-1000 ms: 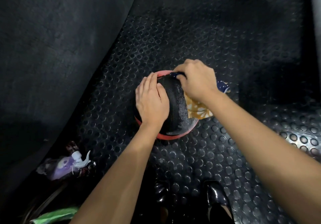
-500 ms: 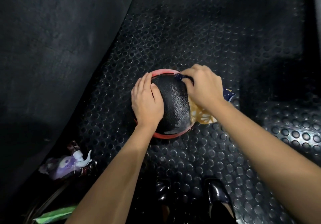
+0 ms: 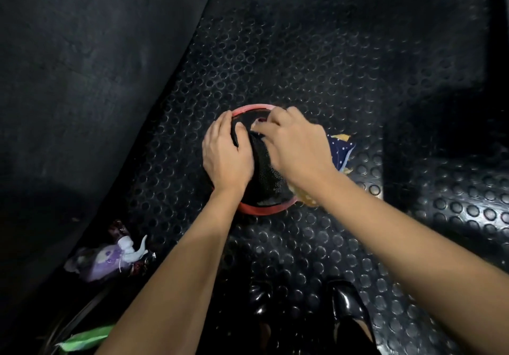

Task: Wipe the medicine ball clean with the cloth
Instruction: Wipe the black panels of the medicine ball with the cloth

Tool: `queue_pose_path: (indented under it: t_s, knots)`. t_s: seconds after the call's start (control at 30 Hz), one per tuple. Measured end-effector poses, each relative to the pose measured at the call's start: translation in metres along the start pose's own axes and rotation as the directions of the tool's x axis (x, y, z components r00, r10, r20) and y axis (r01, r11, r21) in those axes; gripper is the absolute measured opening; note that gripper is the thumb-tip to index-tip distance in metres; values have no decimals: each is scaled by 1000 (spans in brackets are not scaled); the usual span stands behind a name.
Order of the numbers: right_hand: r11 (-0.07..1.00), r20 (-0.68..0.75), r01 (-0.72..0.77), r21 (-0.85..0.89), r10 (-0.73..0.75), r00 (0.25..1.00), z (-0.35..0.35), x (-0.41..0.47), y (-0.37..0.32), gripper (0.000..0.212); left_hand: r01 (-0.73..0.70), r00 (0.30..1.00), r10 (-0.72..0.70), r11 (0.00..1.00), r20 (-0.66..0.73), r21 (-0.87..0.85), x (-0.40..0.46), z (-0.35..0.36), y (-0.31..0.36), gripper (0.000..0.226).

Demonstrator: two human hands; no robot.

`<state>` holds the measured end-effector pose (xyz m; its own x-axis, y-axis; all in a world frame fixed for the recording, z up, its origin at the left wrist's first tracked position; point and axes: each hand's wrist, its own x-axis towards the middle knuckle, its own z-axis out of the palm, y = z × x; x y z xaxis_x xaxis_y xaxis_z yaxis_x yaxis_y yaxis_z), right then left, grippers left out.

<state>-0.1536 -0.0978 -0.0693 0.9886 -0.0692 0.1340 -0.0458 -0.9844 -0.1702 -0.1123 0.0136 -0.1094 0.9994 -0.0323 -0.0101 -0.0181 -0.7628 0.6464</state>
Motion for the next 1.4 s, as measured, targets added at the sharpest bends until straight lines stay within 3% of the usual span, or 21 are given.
queue_pose_path:
  t_s: [0.17,0.3,0.33,0.4,0.47,0.6,0.63,0.73,0.9,0.93,1.0,1.07,1.1,1.27,1.4]
  knots:
    - [979,72,-177,99,171,983,2,24,14,28,38,999,-38,999,-20,5,1,1,4,43]
    - [1000,-16,14,6,-14,1000,0,0,0,25,82,997,-82,996,1,-29,4,-1,3,43]
    - [999,29,19,29,-20,999,-3,3,6,26,87,996,-87,995,5,-40,4,-2,2,43]
    - [981,94,-150,120,139,986,-4,20,19,29,97,995,-97,994,-3,-48,4,-2,2,42]
    - [970,85,-214,119,205,975,1,19,15,30,113,993,-115,992,-26,-58,4,-1,3,42]
    - [997,-58,23,79,-19,998,2,-6,-6,28,161,986,-163,984,-16,-79,4,-4,-2,42]
    - [995,-22,36,89,-35,999,1,-3,-2,26,162,986,-164,983,-15,-82,4,-5,-4,42]
    - [982,35,-151,114,148,988,2,13,5,29,170,984,-173,982,-35,-77,7,-3,-5,43]
    - [996,-80,8,85,-1,997,8,-11,-11,25,221,972,-226,972,-65,-84,10,-1,-7,43]
    - [992,-65,-32,122,40,997,7,-9,-7,24,185,979,-191,979,-76,-81,8,-1,-6,44]
    - [969,-43,-167,183,177,983,4,2,2,24,-69,992,64,996,-110,-50,4,-3,-3,46]
    - [958,-31,-220,183,229,973,6,13,9,28,-357,931,358,934,-65,34,3,3,-2,49]
    - [956,-13,-235,178,241,970,6,19,12,28,-404,913,407,913,-40,58,3,7,0,51]
    - [949,69,-274,155,266,962,3,42,29,29,-272,958,280,955,-62,121,8,20,22,55]
    - [968,52,-204,147,198,979,2,29,22,30,-203,977,210,967,-32,152,16,22,23,55]
